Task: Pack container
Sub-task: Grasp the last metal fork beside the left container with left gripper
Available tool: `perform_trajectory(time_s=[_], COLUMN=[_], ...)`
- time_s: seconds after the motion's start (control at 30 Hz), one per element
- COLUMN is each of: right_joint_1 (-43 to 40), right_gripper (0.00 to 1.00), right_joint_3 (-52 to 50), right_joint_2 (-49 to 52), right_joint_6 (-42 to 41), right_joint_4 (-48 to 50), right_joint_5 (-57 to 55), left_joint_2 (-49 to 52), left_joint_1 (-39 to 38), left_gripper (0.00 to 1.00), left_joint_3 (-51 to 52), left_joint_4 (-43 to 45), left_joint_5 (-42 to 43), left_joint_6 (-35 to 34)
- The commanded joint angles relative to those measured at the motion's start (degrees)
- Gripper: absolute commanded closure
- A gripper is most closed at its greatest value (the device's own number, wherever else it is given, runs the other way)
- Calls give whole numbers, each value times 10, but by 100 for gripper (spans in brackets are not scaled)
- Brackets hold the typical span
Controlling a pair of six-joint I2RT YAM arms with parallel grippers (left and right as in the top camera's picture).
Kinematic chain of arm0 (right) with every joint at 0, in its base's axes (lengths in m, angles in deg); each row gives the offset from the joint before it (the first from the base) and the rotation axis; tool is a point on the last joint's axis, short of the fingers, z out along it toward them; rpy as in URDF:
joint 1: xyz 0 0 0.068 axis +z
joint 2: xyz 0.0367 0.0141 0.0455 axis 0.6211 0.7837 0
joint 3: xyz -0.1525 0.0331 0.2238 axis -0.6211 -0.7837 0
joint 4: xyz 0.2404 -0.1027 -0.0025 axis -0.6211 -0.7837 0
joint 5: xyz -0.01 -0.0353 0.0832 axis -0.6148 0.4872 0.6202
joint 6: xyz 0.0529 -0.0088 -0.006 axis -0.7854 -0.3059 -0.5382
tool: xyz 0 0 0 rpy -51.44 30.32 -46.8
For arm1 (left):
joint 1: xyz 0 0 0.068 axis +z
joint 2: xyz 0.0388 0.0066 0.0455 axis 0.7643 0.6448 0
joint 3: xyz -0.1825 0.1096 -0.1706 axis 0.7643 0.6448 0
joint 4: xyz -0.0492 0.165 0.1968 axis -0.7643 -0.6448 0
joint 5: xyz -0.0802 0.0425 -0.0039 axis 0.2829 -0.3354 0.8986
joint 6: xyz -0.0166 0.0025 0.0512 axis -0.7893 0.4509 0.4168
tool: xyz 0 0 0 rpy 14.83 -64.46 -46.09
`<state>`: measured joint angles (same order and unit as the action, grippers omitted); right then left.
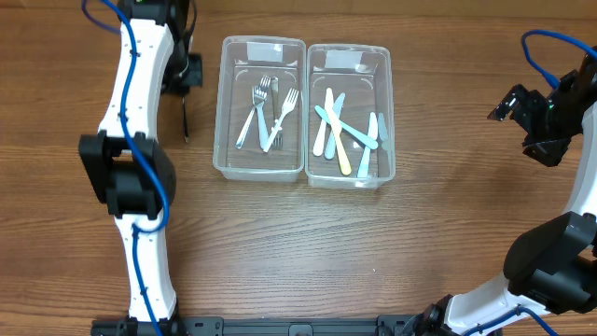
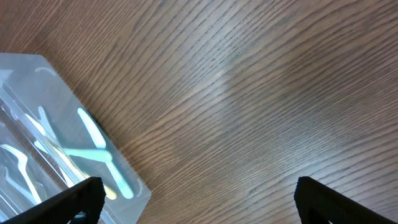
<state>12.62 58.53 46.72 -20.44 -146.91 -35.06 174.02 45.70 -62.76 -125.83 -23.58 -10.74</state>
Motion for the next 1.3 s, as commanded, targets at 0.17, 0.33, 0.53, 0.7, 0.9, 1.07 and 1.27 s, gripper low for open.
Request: perform_trajectory(time_s=[0.17,0.33,0.53,0.7,0.9,1.07,1.27], right_joint_1=[2,2,2,2,2,2,2], right_gripper=[0,0,0,0,0,0,0], right_joint_3=[10,10,10,10,10,10,10], right_joint_2=[-5,-5,-5,-5,-5,-5,-5], right_joint_6=[-3,-3,-3,-3,-3,-3,-3], right_joint_4=[3,2,0,0,0,-9,-34], right_joint_5=[1,1,1,1,1,1,1], left_joint_2=[-83,-82,-79,-62,2,67,111], left_joint_1=[-94,-114,-63,-10,12,7,3], left_gripper=[96,96,85,46,30,33,34], left_joint_3=[-23,-23,5,61,100,100,100], left_joint_4=[3,5,20,77,108,143,191], left_joint_5=[-24,-42,-42,-34,-10,14,16], left_joint_6=[-26,-37,-43,32,86,163,186])
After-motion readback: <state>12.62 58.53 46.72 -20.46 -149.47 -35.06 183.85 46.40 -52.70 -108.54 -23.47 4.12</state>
